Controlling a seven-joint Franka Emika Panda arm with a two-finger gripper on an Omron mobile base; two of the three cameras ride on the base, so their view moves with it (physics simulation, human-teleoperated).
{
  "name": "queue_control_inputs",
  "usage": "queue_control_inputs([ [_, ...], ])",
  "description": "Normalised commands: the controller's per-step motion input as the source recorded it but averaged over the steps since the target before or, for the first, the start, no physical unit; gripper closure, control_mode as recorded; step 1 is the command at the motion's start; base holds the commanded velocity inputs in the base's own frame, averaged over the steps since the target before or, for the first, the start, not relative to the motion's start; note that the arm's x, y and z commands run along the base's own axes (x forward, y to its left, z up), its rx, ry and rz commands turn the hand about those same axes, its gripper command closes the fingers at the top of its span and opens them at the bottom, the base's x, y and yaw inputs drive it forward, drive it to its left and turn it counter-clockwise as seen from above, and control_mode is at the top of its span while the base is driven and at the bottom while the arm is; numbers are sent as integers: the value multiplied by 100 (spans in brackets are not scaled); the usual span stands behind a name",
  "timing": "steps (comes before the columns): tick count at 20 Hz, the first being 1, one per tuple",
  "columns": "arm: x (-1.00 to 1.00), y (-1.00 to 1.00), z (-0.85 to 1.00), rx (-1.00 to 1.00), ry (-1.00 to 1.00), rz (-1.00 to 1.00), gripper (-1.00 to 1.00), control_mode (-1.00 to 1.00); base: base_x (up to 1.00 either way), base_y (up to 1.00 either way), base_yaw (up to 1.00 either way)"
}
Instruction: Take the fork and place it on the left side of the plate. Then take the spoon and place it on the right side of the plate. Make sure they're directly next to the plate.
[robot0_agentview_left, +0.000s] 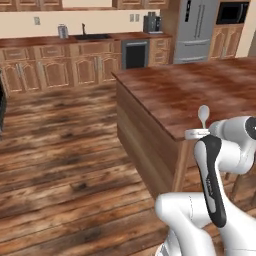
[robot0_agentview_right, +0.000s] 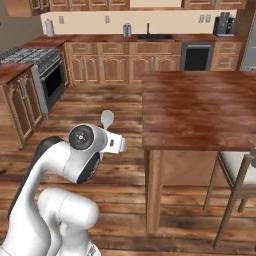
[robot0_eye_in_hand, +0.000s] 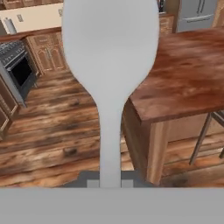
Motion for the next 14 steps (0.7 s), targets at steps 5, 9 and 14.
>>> queue_control_inputs([
  [5, 0, 0, 0, 0, 0, 0, 100, 100, 1, -100, -5],
  [9, 0, 0, 0, 0, 0, 0, 100, 100, 9, -100, -2],
  [14, 0, 0, 0, 0, 0, 0, 100, 100, 12, -100, 0],
])
